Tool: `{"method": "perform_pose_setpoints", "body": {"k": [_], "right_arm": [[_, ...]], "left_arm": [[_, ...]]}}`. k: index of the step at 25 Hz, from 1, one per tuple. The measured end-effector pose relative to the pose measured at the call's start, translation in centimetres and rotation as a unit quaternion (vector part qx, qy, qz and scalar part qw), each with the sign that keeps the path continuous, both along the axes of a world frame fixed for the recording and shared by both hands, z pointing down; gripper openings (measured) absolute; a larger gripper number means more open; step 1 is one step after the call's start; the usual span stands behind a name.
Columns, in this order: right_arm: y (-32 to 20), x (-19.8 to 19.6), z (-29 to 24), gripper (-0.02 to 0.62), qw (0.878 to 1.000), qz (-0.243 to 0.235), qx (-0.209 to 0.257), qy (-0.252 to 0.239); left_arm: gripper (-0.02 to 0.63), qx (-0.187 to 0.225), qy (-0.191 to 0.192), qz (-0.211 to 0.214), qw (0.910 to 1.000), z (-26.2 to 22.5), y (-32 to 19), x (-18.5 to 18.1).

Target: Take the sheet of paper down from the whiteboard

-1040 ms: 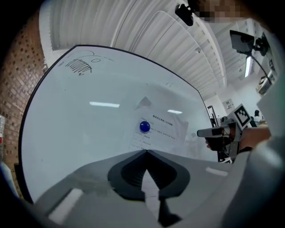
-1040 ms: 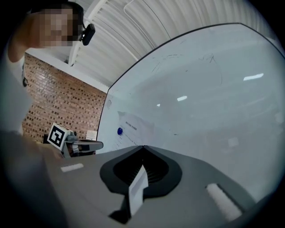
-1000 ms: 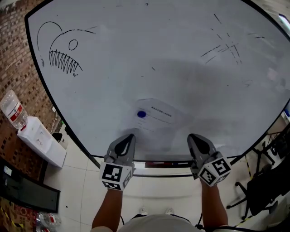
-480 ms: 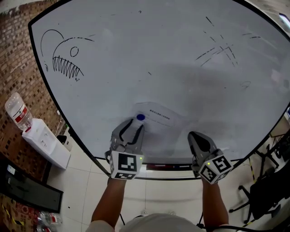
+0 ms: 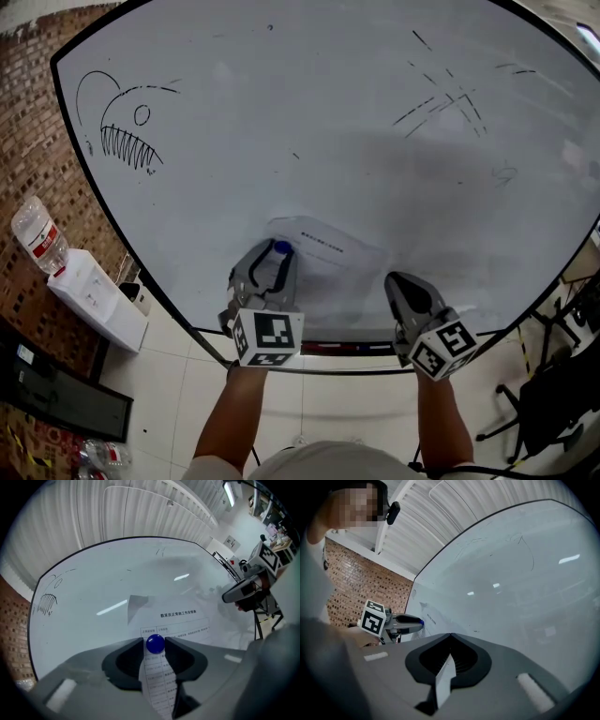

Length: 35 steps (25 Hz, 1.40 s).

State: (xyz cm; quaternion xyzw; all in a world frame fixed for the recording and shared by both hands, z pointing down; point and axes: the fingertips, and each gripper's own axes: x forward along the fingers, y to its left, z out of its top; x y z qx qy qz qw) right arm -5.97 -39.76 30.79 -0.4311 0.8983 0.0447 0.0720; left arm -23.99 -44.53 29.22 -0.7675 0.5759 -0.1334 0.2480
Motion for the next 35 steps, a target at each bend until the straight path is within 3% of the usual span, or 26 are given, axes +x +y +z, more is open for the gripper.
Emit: {"method": "perform_pose_setpoints", "body": {"k": [10,13,16,20,24,29,35], "right_arm": [[-0.4,-0.1,0.1,0.008,1.000,-0.007,0.006,-0.006],[-0.6,-1.0,0.0,0.118,1.000,-0.021,0.005,0.004],[-1.2,-1.5,-0.4,0.143,1.000,-0.021,-0.001,0.009],[-2.1,-2.0,-1.0,0.129,1.000,-0.015,-0.006,0.005],[-2.2,-1.8,-1.3,0.011,1.000,-0.001,0.003,0.011],[-1.8,-1.9,-1.1,0.008,1.000,-0.007,0.006,0.025],[-1.2,-0.7,-0.9,0.008,1.000,0.000,0.004,0.026]], "left_arm": [[0.127,-0.006,0.003,0.003,1.0000,0.1,0.0,0.1],[0.127,-0.008,0.009,0.008,0.9999,0.1,0.1,0.2],[0.127,-0.010,0.016,0.014,0.9997,0.1,0.1,0.2],[0.127,-0.012,0.025,0.020,0.9994,0.0,0.0,0.1],[0.127,-0.017,0.037,0.027,0.9988,0.2,0.0,0.1],[0.127,-0.018,0.044,0.043,0.9979,-0.5,0.2,0.2],[0.127,-0.035,0.081,0.062,0.9942,0.3,0.6,0.1]]}}
